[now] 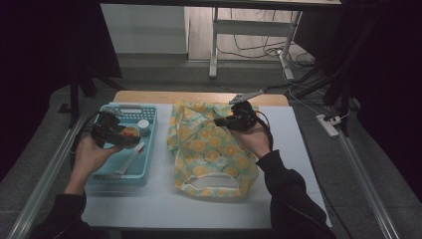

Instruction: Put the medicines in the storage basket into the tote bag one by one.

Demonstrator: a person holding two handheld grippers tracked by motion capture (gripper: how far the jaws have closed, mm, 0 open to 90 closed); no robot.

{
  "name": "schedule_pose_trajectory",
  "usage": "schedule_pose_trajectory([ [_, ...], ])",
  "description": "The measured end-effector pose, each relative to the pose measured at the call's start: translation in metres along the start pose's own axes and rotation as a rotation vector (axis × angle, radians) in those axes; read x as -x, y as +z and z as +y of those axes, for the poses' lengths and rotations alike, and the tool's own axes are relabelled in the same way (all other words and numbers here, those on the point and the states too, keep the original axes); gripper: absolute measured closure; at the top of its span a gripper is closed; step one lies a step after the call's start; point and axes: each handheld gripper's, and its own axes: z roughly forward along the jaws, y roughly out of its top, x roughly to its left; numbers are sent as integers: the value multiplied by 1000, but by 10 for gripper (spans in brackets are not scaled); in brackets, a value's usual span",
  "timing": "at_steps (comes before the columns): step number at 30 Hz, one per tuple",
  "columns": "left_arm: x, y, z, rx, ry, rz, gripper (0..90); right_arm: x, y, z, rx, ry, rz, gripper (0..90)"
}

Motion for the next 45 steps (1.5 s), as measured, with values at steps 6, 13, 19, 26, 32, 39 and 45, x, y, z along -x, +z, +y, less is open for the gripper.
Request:
schedule_pose_trajectory([
  [6, 18, -2, 6, 5, 49, -23, 207, 1, 3, -1, -5, 1, -1, 900],
  [13, 37, -4, 13, 13, 96, -54, 207, 2, 4, -1, -3, 3, -6, 900],
  [19, 55, -2, 22, 17, 138, -85, 207, 3, 3, -1, -2, 2, -10, 900],
  [26, 75, 5, 35, 18, 181, -124, 207, 3, 5, -1, -6, 5, -10, 900],
  [32, 88, 15, 46, 11, 217, -151, 207, 3, 5, -1, -6, 3, -11, 900],
  [39, 101, 27, 57, 3, 244, -173, 208, 4, 5, -1, -2, 5, -13, 900],
  [45, 114, 41, 67, -5, 271, -193, 207, 5, 5, -1, 0, 7, -16, 900],
])
